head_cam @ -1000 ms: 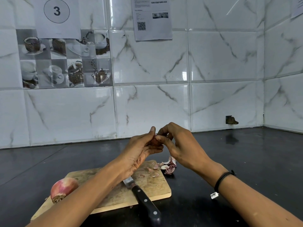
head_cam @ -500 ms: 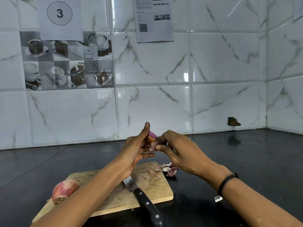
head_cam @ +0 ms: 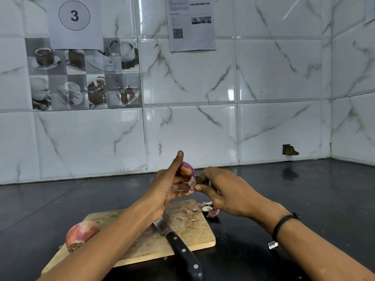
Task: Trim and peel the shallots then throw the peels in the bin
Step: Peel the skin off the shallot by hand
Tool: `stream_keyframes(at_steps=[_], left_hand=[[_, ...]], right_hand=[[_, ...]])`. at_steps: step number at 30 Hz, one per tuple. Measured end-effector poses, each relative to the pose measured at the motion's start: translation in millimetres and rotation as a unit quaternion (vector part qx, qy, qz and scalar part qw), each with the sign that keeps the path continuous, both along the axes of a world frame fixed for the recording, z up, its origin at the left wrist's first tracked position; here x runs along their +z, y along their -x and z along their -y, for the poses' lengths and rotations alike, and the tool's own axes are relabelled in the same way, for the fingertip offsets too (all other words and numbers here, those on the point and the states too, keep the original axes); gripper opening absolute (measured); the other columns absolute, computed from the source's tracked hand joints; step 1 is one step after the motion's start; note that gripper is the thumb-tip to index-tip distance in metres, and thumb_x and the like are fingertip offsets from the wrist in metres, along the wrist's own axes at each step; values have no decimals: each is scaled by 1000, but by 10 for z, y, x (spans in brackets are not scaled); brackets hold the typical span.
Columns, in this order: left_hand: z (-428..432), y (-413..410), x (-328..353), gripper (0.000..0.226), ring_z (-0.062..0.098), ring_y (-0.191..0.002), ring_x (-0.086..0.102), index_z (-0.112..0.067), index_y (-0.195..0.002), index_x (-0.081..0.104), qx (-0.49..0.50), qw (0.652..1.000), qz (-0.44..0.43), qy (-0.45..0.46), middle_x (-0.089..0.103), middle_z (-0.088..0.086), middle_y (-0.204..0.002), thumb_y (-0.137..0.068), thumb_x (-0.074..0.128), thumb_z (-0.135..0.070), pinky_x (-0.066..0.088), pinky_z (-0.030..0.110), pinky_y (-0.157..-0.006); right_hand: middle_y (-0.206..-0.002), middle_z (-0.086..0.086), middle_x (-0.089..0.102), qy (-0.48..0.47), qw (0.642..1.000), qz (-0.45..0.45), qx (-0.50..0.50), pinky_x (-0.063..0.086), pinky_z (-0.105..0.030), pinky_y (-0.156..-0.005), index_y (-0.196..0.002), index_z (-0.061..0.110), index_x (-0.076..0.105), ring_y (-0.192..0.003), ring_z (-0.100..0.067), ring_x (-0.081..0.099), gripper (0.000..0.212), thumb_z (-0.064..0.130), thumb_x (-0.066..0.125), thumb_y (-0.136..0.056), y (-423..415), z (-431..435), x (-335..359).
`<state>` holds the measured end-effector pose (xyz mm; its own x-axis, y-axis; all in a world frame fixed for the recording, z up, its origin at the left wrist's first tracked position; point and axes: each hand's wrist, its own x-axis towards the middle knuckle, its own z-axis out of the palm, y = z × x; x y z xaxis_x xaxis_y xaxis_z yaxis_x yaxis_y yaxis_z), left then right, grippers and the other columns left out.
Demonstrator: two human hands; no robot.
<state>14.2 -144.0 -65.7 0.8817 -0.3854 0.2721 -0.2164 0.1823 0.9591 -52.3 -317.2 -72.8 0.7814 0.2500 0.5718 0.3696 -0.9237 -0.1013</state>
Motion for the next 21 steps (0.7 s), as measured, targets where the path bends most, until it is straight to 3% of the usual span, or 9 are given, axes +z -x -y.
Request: stream_keyframes(at_steps=[7, 12, 17, 21], left_hand=[[-19, -29, 19, 63, 21, -70, 74, -7, -99, 69, 9, 1000, -21, -5, 78, 11, -89, -91, 51, -67, 56, 33, -71], [-18, -30, 8, 57, 23, -76, 72, -13, -88, 64, 6, 999, -27, -18, 79, 8, -92, -90, 51, -68, 56, 35, -76], [-2, -1, 35, 55, 16, -67, 66, -16, -79, 64, 7, 999, -48, -21, 75, 4, -80, -86, 56, -69, 59, 34, -69], [39, 52, 35, 53, 21, -78, 69, -3, -89, 68, -19, 995, -90, 41, 74, 19, -92, -84, 67, -56, 61, 34, -69]], right_hand=[[-101, 9, 58, 5, 999, -23, -41, 46, -33, -71, -108, 23, 56, -88, -12, 52, 19, 40, 50, -103, 60, -11, 24], [-102, 12, 60, -13, 997, -25, -72, 43, -33, -69, -103, 27, 58, -87, -10, 53, 17, 41, 50, -101, 97, -9, 45], [-92, 12, 61, -25, 994, -27, -101, 51, -35, -73, -92, 26, 59, -84, -9, 57, 17, 42, 55, -95, 92, 22, 33], [-95, 12, 59, -41, 995, 1, -93, 45, -29, -65, -102, 30, 55, -80, -5, 54, 17, 44, 59, -94, 71, 39, 33]])
